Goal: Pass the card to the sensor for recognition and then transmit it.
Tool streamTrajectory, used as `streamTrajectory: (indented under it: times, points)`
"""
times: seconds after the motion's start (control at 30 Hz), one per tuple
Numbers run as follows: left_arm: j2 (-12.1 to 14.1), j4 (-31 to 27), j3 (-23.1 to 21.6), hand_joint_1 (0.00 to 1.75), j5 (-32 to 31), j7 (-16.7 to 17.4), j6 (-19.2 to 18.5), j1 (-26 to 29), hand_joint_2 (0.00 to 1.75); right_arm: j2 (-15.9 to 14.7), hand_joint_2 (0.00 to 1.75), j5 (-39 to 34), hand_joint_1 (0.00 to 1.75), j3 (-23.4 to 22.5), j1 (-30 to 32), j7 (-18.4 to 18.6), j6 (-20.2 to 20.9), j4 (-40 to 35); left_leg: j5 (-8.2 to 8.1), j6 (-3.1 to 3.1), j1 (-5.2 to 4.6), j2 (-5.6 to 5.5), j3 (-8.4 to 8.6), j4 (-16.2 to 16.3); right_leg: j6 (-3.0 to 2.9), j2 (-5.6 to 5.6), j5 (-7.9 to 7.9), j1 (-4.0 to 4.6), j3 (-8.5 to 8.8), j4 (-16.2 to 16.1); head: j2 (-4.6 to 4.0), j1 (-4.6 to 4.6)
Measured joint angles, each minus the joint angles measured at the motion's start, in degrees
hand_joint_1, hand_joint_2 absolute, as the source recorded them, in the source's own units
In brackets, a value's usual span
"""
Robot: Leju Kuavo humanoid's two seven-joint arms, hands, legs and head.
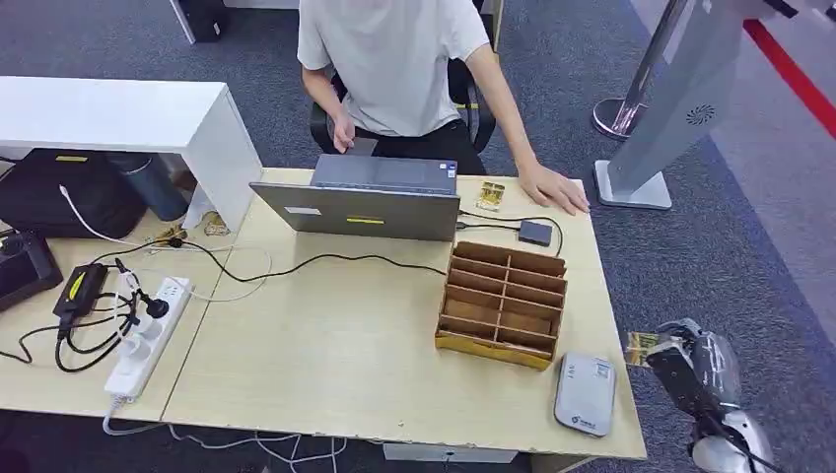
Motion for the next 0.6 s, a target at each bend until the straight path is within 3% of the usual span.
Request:
streamTrajectory:
  times: [0.6]
  points:
    - [0.2, 0.0, -0.6, 0.0, -0.5, 0.5, 0.1, -0.1, 1.75, 0.8, 1.75, 2.1, 1.75, 0.3, -1.6, 0.0, -0.1, -1.2, 0.0, 0.0, 0.0, 0.04, -0.04, 0.0, -0.02, 0.03, 0.03, 0.0, 0.01, 0.0, 0.0, 0.0]
